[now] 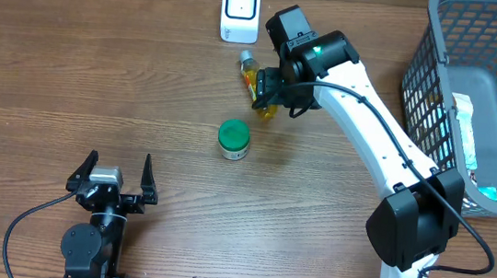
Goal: Scan the item barcode
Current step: 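Hold the yellow bottle in front of the white scanner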
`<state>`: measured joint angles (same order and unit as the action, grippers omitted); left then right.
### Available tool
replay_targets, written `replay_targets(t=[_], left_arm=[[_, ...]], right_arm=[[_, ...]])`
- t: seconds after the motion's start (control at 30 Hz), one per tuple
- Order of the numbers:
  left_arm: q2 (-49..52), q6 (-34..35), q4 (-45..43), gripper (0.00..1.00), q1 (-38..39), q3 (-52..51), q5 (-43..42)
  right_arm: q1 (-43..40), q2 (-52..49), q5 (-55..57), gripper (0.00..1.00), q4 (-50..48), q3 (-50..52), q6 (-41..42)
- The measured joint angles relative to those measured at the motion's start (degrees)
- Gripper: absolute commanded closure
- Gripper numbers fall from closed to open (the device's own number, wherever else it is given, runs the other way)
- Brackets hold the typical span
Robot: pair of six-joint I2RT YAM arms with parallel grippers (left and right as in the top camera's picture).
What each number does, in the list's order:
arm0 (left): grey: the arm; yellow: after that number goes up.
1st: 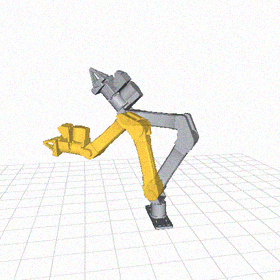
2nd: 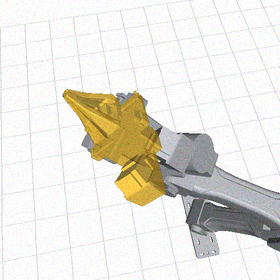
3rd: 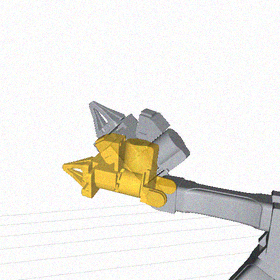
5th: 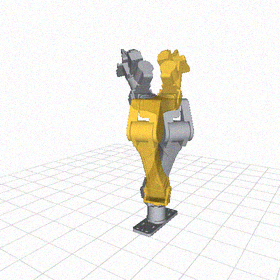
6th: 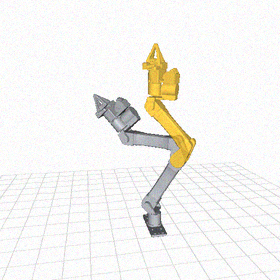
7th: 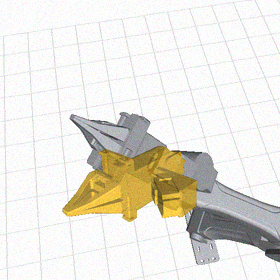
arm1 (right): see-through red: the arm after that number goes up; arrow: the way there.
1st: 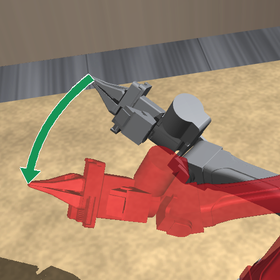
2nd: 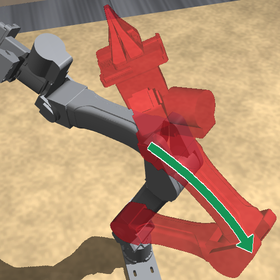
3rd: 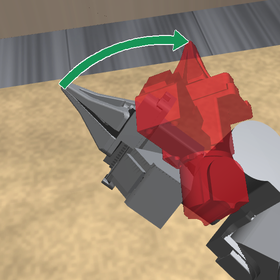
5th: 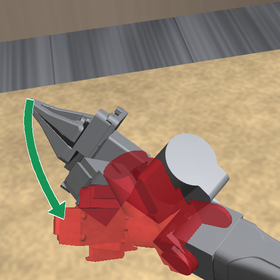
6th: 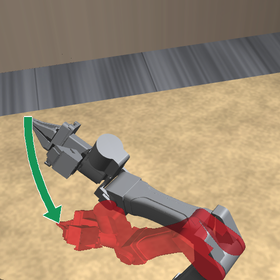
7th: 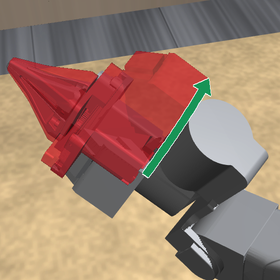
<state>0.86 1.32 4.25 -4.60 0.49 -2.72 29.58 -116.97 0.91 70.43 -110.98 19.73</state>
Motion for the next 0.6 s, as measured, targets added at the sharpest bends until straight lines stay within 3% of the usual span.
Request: replay_targets(t=[0.37, 0.6], left_arm=[[0.0, 0.0, 0.0, 0.0, 0.0, 0.02, 0.02], [0.0, 0.0, 0.0, 0.0, 0.0, 0.0, 0.02]], right_arm=[[-0.31, 0.0, -0.96, 0.14, -6.71, -0.68, -2.49], [-0.46, -0.57, -2.1, 0.14, -1.46, -14.97, -5.9]])
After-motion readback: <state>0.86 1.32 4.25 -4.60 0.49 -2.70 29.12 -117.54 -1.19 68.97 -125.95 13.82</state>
